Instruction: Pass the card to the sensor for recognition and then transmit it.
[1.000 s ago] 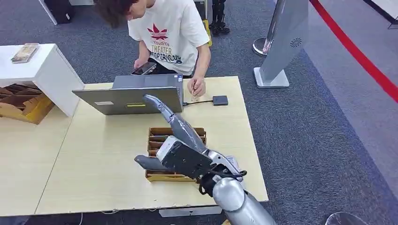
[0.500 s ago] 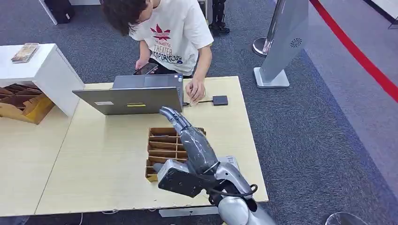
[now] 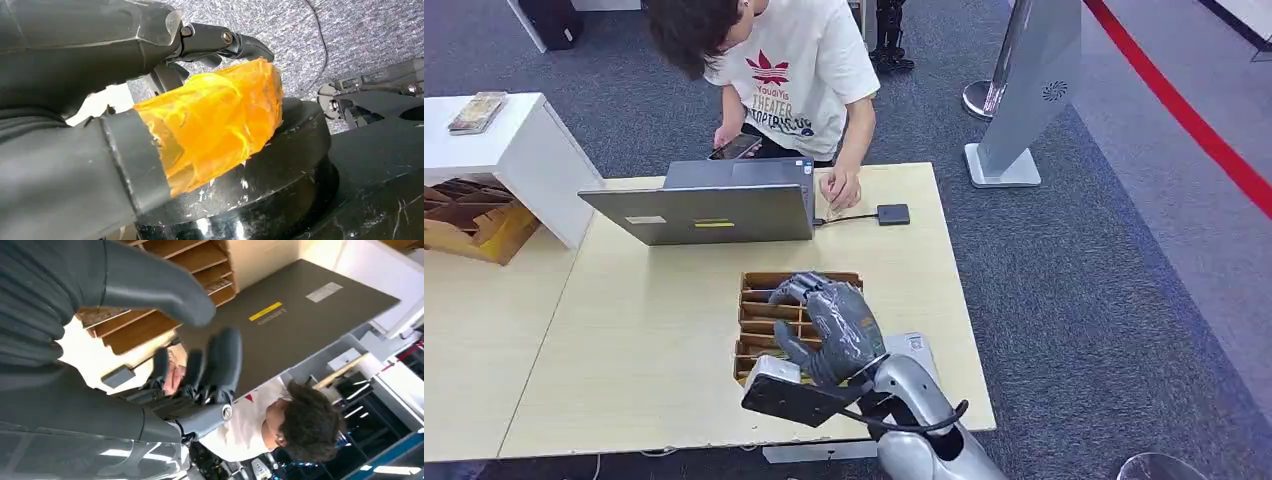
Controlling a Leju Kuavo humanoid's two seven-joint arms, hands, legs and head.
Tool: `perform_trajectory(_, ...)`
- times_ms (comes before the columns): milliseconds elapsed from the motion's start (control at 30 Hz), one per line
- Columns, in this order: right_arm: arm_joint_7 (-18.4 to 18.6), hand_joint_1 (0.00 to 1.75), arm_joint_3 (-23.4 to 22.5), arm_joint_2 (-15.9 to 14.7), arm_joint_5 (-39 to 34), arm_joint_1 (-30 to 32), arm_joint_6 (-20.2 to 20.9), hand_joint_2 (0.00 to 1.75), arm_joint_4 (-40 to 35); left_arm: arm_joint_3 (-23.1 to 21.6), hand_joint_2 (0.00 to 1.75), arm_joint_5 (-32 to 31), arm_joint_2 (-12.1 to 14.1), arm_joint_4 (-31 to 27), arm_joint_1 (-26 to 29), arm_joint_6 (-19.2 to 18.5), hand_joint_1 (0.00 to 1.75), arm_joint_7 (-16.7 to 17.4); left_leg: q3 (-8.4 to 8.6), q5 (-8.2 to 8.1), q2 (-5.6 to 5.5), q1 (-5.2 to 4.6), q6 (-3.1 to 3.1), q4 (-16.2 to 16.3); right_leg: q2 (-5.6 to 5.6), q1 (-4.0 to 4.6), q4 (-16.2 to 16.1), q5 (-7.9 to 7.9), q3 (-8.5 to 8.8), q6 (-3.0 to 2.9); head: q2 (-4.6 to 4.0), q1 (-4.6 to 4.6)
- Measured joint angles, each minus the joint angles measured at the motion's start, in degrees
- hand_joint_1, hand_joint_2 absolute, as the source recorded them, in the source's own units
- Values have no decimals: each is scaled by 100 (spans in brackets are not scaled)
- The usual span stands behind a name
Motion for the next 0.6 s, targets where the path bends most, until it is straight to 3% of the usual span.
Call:
perform_trajectory(133,77,45,-9,0,267,7,-101,175,184,0,0,24,0,0,0,0,0,18,0,0,0,0,0,0,0,0,0,0,0,0,0,0)
perform_trajectory(233,138,54,-31,0,470,14,-179,175,299,0,0,26,0,0,1,2,0,28,0,0,0,0,0,0,0,0,0,0,0,0,0,0)
perform_trajectory(367,188,52,-59,0,659,18,-216,175,441,0,0,28,0,0,0,2,0,57,0,0,0,0,0,0,0,0,0,0,0,0,0,0)
perform_trajectory(433,217,89,-68,0,732,18,-247,175,492,0,0,28,-2,0,1,2,0,59,0,0,0,0,0,0,0,0,0,0,0,0,0,2)
perform_trajectory(500,252,93,-85,0,815,17,-293,175,562,0,0,28,-2,0,1,2,0,66,0,0,0,0,0,0,0,0,0,0,0,0,0,0)
perform_trajectory(533,263,108,-96,0,863,18,-299,175,590,0,0,26,-2,0,1,2,0,66,0,0,0,0,0,0,0,0,0,0,0,0,0,2)
perform_trajectory(567,273,108,-107,0,915,18,-312,175,614,0,0,28,-2,0,1,2,0,66,0,0,0,0,0,0,0,0,0,0,0,0,0,0)
perform_trajectory(600,287,120,-116,0,964,18,-332,175,636,0,0,28,-2,0,1,2,0,70,0,0,0,0,0,0,0,0,0,0,0,0,0,0)
